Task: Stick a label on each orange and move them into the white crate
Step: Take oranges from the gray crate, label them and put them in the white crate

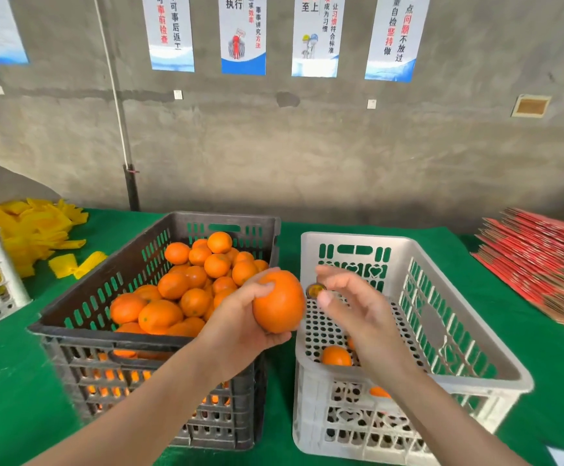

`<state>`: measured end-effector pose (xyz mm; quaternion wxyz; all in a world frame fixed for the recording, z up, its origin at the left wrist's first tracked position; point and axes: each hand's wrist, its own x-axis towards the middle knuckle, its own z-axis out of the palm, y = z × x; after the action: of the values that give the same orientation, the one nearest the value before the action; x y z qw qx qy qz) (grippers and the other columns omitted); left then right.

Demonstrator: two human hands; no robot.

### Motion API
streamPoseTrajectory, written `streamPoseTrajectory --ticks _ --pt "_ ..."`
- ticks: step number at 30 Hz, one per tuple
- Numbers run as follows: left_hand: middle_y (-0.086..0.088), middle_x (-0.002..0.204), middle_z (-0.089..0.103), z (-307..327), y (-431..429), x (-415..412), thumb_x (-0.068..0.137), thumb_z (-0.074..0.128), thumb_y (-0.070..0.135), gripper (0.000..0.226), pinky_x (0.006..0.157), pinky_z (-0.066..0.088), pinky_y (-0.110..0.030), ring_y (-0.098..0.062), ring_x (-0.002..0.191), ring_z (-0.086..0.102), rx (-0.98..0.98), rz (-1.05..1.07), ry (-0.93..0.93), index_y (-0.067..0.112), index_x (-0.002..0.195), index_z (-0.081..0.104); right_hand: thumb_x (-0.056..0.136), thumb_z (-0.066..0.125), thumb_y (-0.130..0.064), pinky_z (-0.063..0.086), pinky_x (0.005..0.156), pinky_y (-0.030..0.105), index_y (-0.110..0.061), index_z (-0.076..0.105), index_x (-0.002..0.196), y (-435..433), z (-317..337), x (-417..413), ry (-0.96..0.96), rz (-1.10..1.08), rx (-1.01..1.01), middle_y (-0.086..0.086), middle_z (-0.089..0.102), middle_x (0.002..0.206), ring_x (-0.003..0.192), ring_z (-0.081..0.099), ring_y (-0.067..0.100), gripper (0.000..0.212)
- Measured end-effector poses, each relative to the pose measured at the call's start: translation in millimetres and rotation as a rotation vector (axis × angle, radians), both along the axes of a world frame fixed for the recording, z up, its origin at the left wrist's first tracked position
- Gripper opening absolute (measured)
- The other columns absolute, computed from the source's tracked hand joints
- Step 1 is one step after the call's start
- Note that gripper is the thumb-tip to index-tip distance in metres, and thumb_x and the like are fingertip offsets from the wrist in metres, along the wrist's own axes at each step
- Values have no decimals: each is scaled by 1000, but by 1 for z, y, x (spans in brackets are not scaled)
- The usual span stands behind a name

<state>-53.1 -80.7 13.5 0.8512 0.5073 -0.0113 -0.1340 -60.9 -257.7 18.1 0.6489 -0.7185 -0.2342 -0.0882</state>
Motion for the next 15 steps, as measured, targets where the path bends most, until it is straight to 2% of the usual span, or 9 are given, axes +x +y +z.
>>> streamPoseTrajectory --ticks 1,2,6,8,12,15 --pt "-14 127 57 1 -1 -1 69 61 32 54 64 54 -36 -33 94 63 5 2 -5 31 123 58 86 67 -20 45 88 18 -23 67 81 -1 3 -1 4 -20 -19 -14 60 119 114 52 -3 5" --pt "-14 126 58 1 -2 -2 69 60 32 53 63 54 -35 -32 90 64 9 -1 -12 31 122 59 87 65 -17 45 88 21 -21 66 76 -1 5 -2 -2 -35 -67 -12 60 117 114 52 -1 13" --pt "-11 119 62 1 -10 -7 71 58 32 50 58 54 -31 -27 85 65 57 -26 -51 30 121 58 88 63 -15 40 101 40 -22 62 73 4 8 -7 -81 -93 -259 -7 54 118 117 49 7 17" --pt "-11 117 62 1 -14 -9 70 59 31 53 59 54 -31 -25 87 64 66 -31 -56 29 123 57 88 62 -18 39 102 38 -23 60 74 6 7 -7 -135 -123 -306 -8 52 117 117 48 5 15" --pt "-12 123 61 0 -18 -13 68 59 34 57 64 53 -33 -25 90 64 94 -34 -50 28 125 56 87 65 -17 32 92 18 -15 59 75 7 3 -7 -354 -272 -454 -2 54 116 112 49 8 14" --pt "-15 126 60 -1 -18 -14 68 59 35 58 70 55 -38 -27 94 63 97 -34 -55 27 126 56 85 66 -19 41 85 26 -8 61 75 11 1 -10 -526 -390 -506 6 59 111 108 56 19 15"
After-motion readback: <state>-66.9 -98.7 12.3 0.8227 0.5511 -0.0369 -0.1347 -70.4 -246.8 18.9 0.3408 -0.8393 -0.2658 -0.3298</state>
